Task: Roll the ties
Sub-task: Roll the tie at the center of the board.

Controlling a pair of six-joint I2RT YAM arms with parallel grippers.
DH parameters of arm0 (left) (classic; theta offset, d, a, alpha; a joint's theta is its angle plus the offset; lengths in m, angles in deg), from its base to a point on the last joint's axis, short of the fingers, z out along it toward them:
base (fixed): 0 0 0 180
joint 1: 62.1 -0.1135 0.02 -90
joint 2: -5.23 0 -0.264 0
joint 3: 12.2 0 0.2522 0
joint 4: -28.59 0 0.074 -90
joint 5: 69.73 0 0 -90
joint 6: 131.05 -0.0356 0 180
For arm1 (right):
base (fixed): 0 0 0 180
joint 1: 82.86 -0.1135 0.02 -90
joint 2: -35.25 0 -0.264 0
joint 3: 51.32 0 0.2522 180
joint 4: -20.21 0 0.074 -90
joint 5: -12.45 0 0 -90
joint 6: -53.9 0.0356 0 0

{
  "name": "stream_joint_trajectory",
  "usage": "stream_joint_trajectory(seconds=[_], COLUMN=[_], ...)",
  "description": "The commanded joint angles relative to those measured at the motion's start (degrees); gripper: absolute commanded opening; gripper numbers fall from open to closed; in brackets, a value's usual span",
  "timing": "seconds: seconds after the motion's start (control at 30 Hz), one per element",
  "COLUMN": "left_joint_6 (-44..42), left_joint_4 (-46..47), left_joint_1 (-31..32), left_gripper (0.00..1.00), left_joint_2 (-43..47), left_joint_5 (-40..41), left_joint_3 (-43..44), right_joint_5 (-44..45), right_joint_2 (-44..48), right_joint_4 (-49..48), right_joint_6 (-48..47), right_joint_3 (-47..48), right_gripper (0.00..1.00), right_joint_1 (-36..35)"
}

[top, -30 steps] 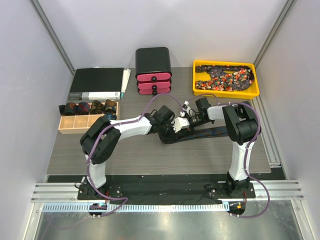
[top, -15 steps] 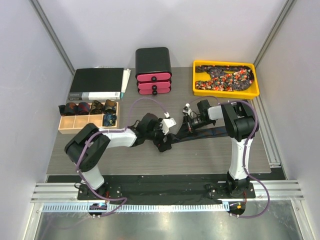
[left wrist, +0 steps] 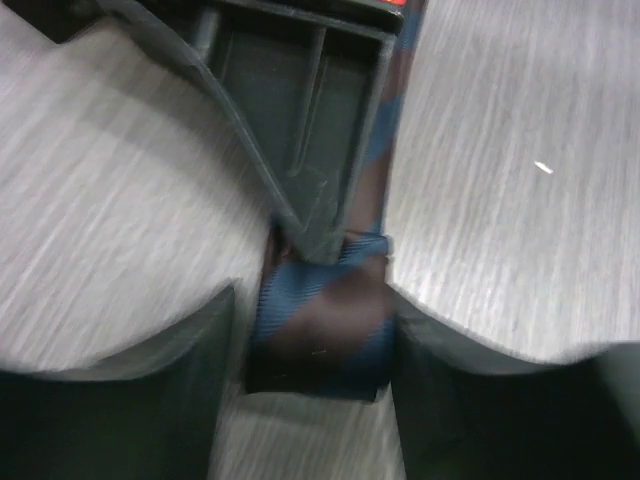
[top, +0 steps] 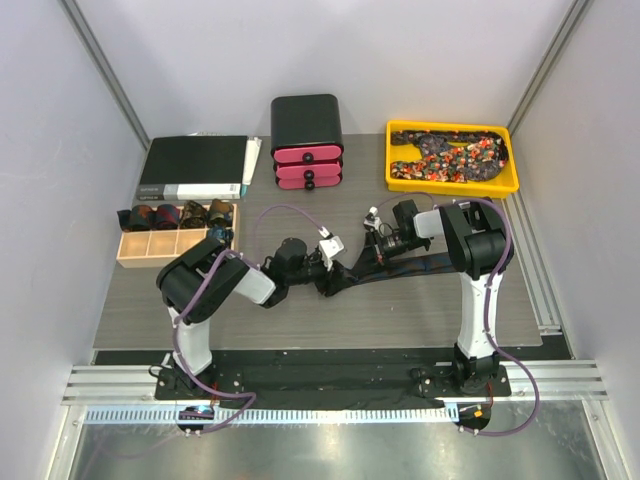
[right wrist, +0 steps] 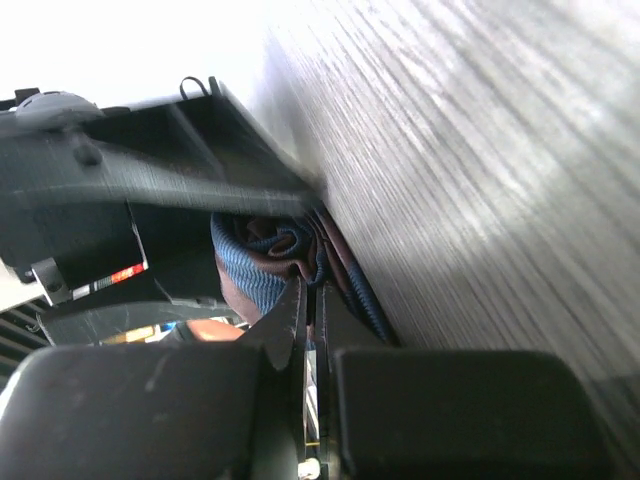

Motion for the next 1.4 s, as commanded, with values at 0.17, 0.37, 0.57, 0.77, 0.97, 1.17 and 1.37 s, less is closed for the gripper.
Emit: stream_joint_trajectory(seconds=[0.17, 0.37, 0.57, 0.77, 0.97, 1.17, 1.37], left_joint_6=[-12.3, -15.38, -15.21, -14.59, -14.51, -11.7, -2.31], left_joint_4=[-31.34, -48.99, -56.41, -60.63, -61.42, -54.14, -27.04], left_joint_1=[2.17, 3.22, 4.54, 4.98, 5.07, 3.15, -1.26], left_gripper=[0.31, 0.27, 0.31, 0.33, 0.35, 0.6, 0.76], left_joint_2=[2.09, -0.09, -2.73, -5.2, -5.46, -0.9, 5.34], left_joint_5=[5.11, 9.51, 12.06, 13.03, 12.94, 10.49, -0.58], left_joint_3=[8.57, 15.25, 19.82, 23.16, 23.34, 18.87, 7.18], right_joint_5=[7.23, 6.79, 5.47, 4.77, 5.91, 8.55, 8.99], right_joint_2=[0.54, 5.89, 7.05, 6.26, 4.24, -0.32, -3.85], right_joint_4=[2.84, 11.19, 12.16, 12.08, 12.08, 11.9, 9.88], right_joint_6=[-2.2, -5.19, -5.54, -6.5, -8.27, -9.15, -9.15], right_joint_3=[2.61, 4.72, 4.64, 4.73, 4.99, 5.17, 5.08], right_gripper=[0.25, 0.53, 0.55, 0.47, 0.14, 0.01, 0.01], right_joint_1=[-0.02, 2.09, 0.95, -0.98, -0.99, 0.42, 0.77])
